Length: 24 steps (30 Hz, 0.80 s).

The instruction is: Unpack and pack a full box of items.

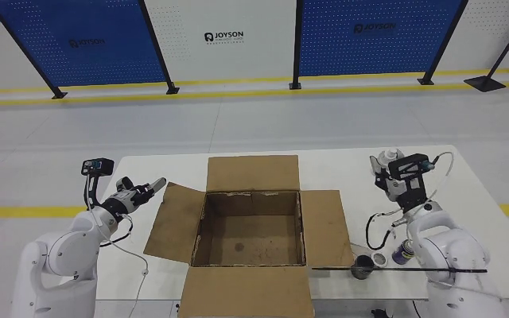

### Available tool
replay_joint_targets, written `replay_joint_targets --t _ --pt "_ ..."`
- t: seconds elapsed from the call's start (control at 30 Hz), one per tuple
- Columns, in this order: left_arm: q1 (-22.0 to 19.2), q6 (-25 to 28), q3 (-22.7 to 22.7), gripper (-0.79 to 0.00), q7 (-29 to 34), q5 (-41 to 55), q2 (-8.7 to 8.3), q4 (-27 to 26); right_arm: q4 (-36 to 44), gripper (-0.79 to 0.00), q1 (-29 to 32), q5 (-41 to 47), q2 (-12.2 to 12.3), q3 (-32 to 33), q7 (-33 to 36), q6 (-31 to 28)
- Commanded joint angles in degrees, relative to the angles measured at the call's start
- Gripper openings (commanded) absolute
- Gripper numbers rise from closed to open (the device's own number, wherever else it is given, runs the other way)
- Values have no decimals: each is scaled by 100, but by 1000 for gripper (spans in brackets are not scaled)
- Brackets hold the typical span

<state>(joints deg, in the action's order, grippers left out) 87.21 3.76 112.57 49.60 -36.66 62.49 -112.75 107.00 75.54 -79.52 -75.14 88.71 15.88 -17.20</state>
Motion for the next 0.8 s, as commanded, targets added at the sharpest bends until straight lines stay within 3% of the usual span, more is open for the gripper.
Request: replay_joint_targets --t 0.0,0.17,0.33,0.57,0.77 --pt "0 0 0 0 0 0 0 0 268 -785 -14 156 -4 -126 92 -97" --pt "0 0 0 0 0 0 0 0 756 -785 19 840 -37 -691 381 -390" --pt "0 0 0 0 0 0 0 0 969 -785 157 2126 -88 -1365 775 -580" --pt "0 0 0 0 0 0 0 0 818 -785 92 4147 -139 -2071 1660 -469" --pt "0 0 0 0 0 0 0 0 610 -785 -303 5035 -140 -2465 2520 -539"
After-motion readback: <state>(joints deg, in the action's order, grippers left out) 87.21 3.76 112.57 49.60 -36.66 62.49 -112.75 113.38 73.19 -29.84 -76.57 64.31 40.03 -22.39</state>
